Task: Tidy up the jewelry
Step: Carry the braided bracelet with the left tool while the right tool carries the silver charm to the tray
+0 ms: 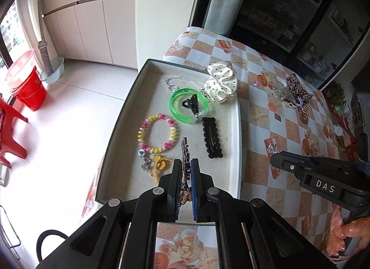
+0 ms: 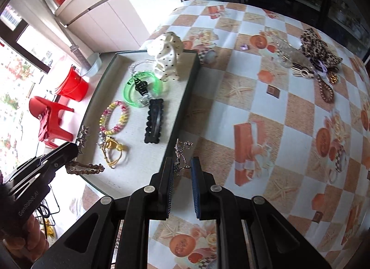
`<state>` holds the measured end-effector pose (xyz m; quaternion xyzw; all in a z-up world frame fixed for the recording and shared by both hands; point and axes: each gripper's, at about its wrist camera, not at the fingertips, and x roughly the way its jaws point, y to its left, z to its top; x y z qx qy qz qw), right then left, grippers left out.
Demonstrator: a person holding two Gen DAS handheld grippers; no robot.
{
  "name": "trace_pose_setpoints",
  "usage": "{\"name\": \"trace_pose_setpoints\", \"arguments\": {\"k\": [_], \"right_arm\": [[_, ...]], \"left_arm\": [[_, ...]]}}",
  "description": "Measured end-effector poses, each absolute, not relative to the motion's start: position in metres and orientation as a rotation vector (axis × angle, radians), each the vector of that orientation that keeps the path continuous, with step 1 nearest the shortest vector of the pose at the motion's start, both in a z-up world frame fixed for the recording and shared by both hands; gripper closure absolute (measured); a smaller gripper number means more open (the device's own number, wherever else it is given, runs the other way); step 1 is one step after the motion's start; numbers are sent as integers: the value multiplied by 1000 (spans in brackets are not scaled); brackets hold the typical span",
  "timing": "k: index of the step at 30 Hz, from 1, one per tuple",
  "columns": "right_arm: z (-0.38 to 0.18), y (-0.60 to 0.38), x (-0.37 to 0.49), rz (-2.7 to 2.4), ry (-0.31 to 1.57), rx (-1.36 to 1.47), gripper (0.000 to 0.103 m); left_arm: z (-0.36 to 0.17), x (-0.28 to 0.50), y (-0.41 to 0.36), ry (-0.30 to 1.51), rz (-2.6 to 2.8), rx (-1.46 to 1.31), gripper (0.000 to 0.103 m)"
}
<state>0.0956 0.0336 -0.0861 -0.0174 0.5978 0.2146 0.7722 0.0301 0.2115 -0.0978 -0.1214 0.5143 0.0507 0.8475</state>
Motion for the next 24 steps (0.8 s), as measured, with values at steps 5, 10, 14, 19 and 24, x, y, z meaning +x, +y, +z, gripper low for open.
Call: {"name": "trace_pose_setpoints", "arguments": {"k": [5,10,14,19,24], "right_arm": [[-94,66,100,524,1306,-62,87],[-108,91,101,565,1331,-91,87],[-119,102,101,579,1348,-111,87],[-135,111,101,579,1378,-130,87],[-156,114,102,565,1421,-148,87]], "left_arm": [[-113,24,228,1112,140,-264,93],[-133,22,239,1148,167,-264,93],[-147,22,244,1175,183,-272,93],[-161,25,245,1203,194,-263,93],[-171,30,243,1228,201,-258,93]]}}
